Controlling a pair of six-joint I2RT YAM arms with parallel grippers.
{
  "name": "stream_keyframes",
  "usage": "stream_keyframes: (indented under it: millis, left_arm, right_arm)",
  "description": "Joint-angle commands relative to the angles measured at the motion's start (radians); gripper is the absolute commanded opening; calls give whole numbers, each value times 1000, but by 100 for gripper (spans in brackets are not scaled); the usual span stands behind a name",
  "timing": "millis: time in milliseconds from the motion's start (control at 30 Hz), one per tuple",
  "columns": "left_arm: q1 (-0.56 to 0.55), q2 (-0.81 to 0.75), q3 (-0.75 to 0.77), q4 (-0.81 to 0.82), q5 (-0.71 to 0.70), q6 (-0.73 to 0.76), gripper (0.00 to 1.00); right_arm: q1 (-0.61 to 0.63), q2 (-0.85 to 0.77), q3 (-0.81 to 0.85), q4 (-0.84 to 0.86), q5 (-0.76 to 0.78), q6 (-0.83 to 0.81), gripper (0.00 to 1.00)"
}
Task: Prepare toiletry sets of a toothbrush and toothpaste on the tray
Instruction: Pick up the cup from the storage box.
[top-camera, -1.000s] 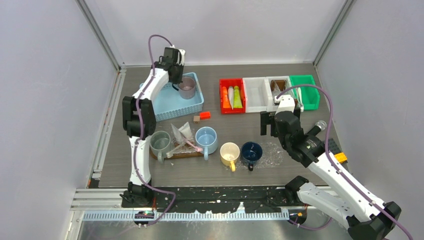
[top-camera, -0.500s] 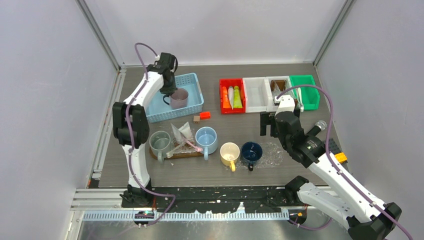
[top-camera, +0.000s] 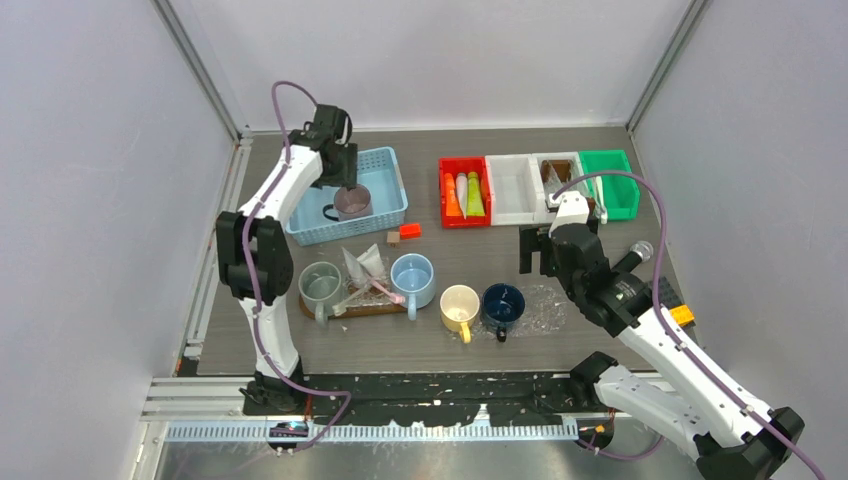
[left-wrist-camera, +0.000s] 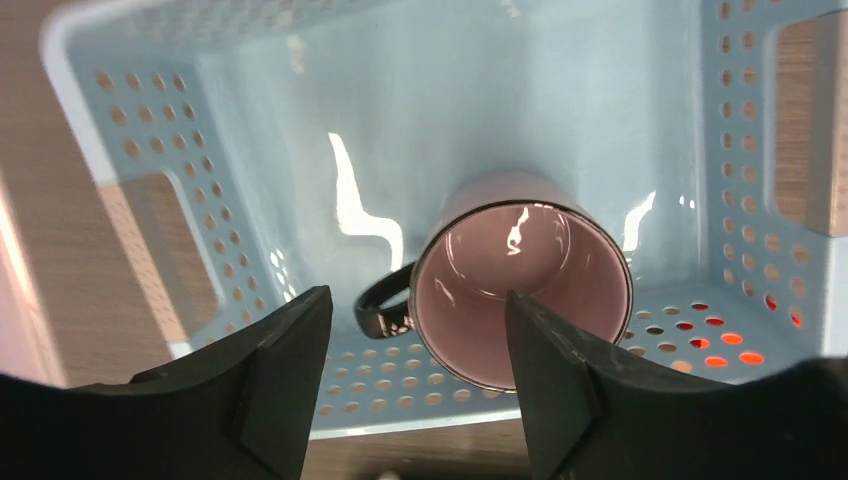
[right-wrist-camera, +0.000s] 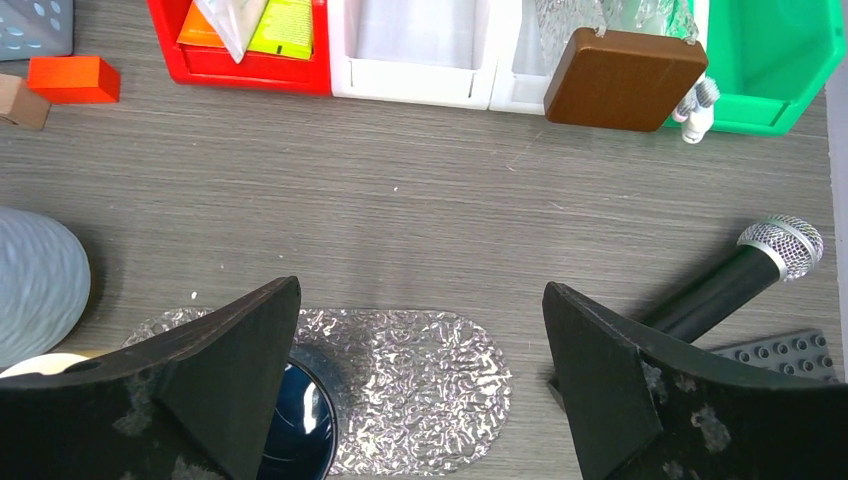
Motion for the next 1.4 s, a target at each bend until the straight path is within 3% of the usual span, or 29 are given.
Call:
stream_keyframes:
  millis: [0,200,467,700,867,1167,1367]
  left_arm:
    - [3,-31,127,5,54,290,68]
    - [16,99,272,-137,270,542,67]
    - [20,220,363,-240,368,696,59]
    - [23,279,382,-256,363,768,53]
    - [29,324,398,-239,365,778,42]
    - [33,295,414,-217,341,755,0]
    - [39,177,402,-157,306,652,0]
  right_arm:
    - [-2,-23,20,10,-28,4,98]
    - [-3,-24,18,10,-48,-2,98]
    - [-2,-22,12,14,-71,-15,97]
    - [-2,-8,8,24,-81,-25,97]
    - [-2,14,10,25,-92,-28,97]
    - [-2,62,38,6,-131,-13,98]
    - [-2,62,77,10,-122,28,100]
